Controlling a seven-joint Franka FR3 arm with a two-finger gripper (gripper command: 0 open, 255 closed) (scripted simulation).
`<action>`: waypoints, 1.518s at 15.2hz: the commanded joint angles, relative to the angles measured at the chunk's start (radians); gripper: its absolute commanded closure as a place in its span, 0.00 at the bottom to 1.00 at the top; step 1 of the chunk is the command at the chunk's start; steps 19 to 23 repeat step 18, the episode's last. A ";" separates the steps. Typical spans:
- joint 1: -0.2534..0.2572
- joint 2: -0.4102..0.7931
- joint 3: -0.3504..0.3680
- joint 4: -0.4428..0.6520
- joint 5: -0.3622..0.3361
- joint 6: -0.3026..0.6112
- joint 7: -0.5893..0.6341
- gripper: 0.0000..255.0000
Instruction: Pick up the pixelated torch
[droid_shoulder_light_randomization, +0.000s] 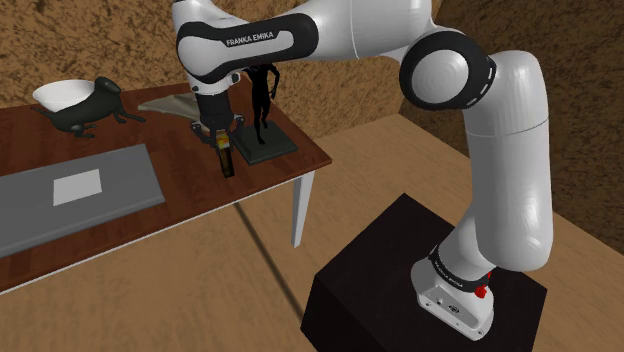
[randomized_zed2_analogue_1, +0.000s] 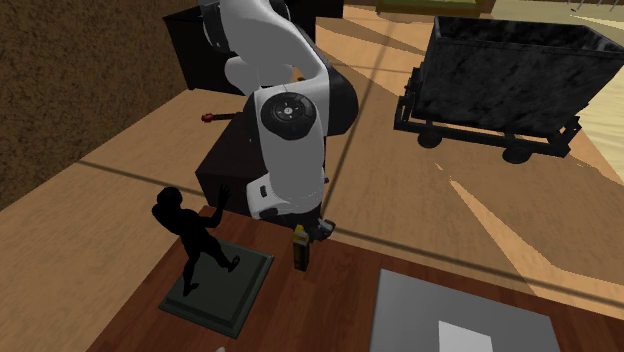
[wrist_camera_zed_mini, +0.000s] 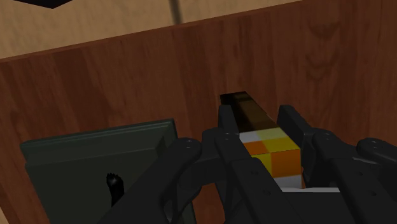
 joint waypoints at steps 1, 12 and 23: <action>-0.001 -0.003 0.000 -0.005 0.000 0.002 0.000 1.00; 0.006 -0.018 0.004 0.119 0.004 -0.137 0.003 1.00; 0.011 -0.014 0.004 0.182 0.004 -0.195 0.004 1.00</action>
